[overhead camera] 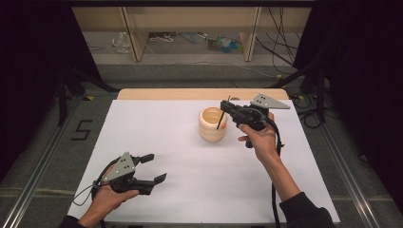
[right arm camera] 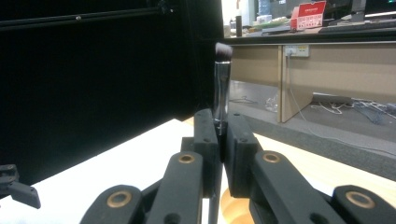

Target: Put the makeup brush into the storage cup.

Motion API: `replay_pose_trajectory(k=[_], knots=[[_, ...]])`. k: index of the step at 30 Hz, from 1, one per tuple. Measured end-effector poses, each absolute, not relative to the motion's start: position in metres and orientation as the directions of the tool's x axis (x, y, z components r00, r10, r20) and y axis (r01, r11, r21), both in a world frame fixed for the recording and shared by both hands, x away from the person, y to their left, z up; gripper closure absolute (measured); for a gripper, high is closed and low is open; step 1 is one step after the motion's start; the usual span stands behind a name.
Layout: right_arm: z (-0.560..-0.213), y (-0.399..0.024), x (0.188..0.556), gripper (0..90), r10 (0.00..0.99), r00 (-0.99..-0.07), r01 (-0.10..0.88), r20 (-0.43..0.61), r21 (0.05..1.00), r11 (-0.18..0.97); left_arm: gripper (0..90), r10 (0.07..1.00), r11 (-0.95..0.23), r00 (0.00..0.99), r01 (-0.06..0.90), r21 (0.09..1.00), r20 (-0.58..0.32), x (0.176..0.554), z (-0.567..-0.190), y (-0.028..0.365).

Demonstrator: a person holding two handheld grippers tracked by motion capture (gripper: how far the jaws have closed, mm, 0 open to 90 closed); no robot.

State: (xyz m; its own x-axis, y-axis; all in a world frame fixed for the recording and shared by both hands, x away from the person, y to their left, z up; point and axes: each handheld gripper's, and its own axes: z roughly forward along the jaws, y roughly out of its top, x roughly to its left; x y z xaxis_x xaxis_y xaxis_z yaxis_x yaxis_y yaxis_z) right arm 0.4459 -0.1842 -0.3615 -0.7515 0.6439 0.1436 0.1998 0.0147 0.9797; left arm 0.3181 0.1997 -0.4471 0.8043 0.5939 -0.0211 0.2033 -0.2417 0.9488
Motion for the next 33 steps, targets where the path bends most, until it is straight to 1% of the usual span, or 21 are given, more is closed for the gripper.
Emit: replay_pose_trajectory(k=[2,6,7,12,13,17,22,25,27,28,33], knots=[[-0.361,-0.184,0.448,85.1,0.648,-0.747,0.196,0.149,0.981,0.001,20.3,0.596,-0.237,0.803,0.208,0.949,-0.027,0.318,-0.447,0.199],[-0.362,-0.186,0.450,85.2,0.653,-0.742,0.207,0.148,0.978,0.014,20.0,0.595,-0.233,0.803,0.218,0.948,-0.038,0.317,-0.448,0.198],[-0.362,-0.186,0.451,85.1,0.654,-0.742,0.208,0.149,0.978,0.013,20.0,0.590,-0.243,0.807,0.207,0.948,-0.025,0.318,-0.448,0.198],[-0.363,-0.186,0.454,85.1,0.659,-0.736,0.209,0.155,0.978,0.004,20.1,0.585,-0.243,0.810,0.212,0.947,-0.032,0.317,-0.448,0.197],[-0.363,-0.187,0.454,85.1,0.664,-0.734,0.204,0.143,0.979,0.015,20.1,0.584,-0.248,0.811,0.204,0.947,-0.022,0.317,-0.447,0.197],[-0.360,-0.188,0.457,85.2,0.669,-0.731,0.198,0.137,0.980,0.015,20.1,0.590,-0.233,0.807,0.212,0.949,-0.035,0.317,-0.447,0.197],[-0.357,-0.186,0.461,85.1,0.668,-0.733,0.187,0.127,0.982,0.019,20.1,0.585,-0.242,0.811,0.206,0.948,-0.027,0.317,-0.447,0.197],[-0.356,-0.185,0.465,85.1,0.669,-0.732,0.177,0.131,0.984,0.001,20.2,0.584,-0.239,0.811,0.211,0.948,-0.033,0.317,-0.448,0.197],[-0.356,-0.184,0.467,85.1,0.673,-0.728,0.189,0.130,0.982,0.014,20.3,0.584,-0.243,0.811,0.206,0.948,-0.026,0.317,-0.447,0.197],[-0.356,-0.183,0.470,85.1,0.674,-0.726,0.175,0.133,0.984,-0.005,20.3,0.583,-0.241,0.812,0.209,0.948,-0.031,0.317,-0.447,0.197],[-0.357,-0.179,0.475,85.1,0.675,-0.725,0.184,0.137,0.983,-0.002,20.2,0.584,-0.240,0.811,0.212,0.947,-0.033,0.317,-0.448,0.197]])
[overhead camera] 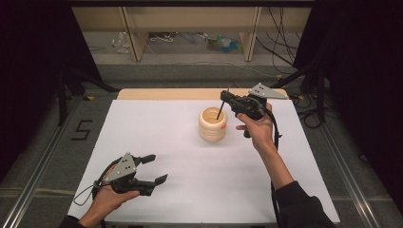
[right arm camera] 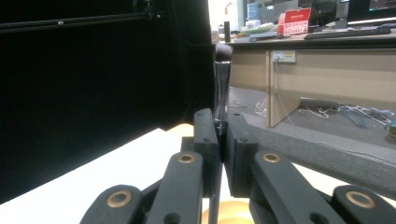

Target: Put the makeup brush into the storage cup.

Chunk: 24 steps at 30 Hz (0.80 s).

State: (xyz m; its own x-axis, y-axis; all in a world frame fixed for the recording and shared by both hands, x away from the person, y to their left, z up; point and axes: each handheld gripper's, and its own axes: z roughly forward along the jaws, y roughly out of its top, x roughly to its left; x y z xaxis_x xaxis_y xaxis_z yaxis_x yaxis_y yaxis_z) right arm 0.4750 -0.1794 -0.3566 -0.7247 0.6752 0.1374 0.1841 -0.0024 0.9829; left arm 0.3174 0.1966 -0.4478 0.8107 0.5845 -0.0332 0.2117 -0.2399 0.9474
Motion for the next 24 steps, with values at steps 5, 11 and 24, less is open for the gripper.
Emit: replay_pose_trajectory(k=[5,11,24], knots=[[-0.358,-0.173,0.479,85.1,0.679,-0.723,0.188,0.126,0.982,0.018,20.3,0.586,-0.243,0.810,0.201,0.949,-0.022,0.317,-0.447,0.197],[-0.361,-0.174,0.486,85.1,0.688,-0.713,0.190,0.133,0.982,0.007,20.4,0.580,-0.241,0.815,0.195,0.951,-0.020,0.317,-0.447,0.197],[-0.364,-0.171,0.498,85.1,0.699,-0.703,0.181,0.129,0.983,0.001,20.3,0.585,-0.239,0.811,0.198,0.951,-0.022,0.317,-0.447,0.197]])
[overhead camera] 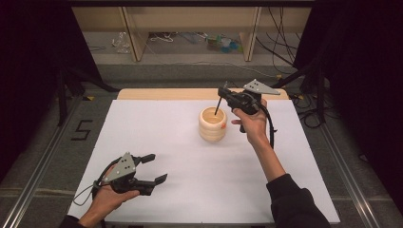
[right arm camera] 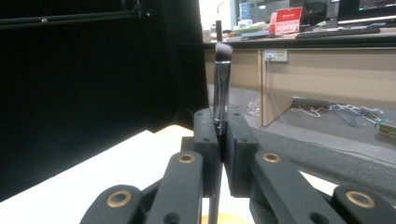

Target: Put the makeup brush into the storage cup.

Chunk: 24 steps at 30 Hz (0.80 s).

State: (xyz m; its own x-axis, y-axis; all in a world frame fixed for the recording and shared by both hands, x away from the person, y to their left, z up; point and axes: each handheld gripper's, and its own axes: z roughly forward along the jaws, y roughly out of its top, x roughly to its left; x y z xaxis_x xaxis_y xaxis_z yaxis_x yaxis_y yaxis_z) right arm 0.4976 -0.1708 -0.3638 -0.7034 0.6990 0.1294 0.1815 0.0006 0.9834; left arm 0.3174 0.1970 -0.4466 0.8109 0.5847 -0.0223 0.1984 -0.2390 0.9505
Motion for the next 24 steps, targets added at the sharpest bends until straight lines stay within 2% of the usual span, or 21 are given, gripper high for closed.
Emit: replay_pose_trajectory(k=[24], knots=[[-0.379,-0.165,0.509,85.1,0.703,-0.703,0.208,0.108,0.976,0.059,20.4,0.584,-0.237,0.811,0.199,0.951,-0.024,0.318,-0.447,0.197]])
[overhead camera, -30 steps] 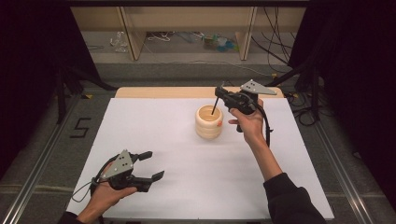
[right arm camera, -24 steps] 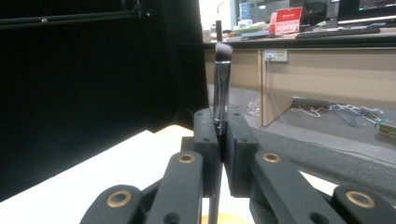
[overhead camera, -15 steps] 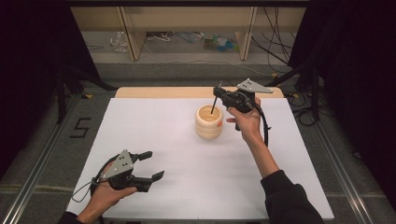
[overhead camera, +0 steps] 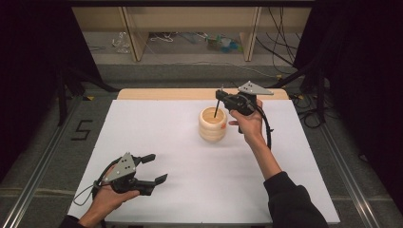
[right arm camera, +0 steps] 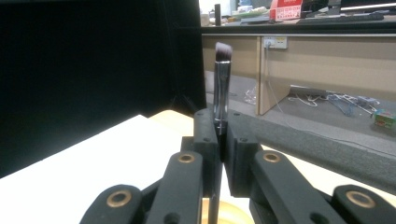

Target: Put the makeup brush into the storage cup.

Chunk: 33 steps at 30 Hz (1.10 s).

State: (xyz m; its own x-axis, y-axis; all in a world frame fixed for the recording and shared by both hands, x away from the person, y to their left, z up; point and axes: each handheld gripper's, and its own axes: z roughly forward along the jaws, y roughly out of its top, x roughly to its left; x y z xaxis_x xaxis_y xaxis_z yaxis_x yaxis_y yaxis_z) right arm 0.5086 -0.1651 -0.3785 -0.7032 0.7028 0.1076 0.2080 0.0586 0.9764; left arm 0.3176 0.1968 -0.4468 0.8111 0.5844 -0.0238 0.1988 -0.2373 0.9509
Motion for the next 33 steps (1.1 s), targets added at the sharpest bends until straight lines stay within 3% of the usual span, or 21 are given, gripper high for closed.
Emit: replay_pose_trajectory(k=[27,28,30,33], knots=[[-0.393,-0.157,0.515,84.5,0.691,-0.717,0.237,0.093,0.964,0.117,20.4,0.577,-0.240,0.816,0.203,0.949,-0.029,0.318,-0.448,0.197],[-0.393,-0.156,0.515,82.8,0.691,-0.716,0.243,0.097,0.963,0.116,20.4,0.576,-0.241,0.817,0.203,0.949,-0.028,0.318,-0.448,0.197],[-0.394,-0.156,0.516,67.1,0.706,-0.701,0.252,0.100,0.961,0.114,20.4,0.577,-0.241,0.817,0.203,0.949,-0.028,0.318,-0.448,0.197],[-0.394,-0.156,0.516,53.1,0.730,-0.671,0.288,0.129,0.953,0.096,20.4,0.579,-0.233,0.814,0.209,0.950,-0.037,0.318,-0.448,0.196]])
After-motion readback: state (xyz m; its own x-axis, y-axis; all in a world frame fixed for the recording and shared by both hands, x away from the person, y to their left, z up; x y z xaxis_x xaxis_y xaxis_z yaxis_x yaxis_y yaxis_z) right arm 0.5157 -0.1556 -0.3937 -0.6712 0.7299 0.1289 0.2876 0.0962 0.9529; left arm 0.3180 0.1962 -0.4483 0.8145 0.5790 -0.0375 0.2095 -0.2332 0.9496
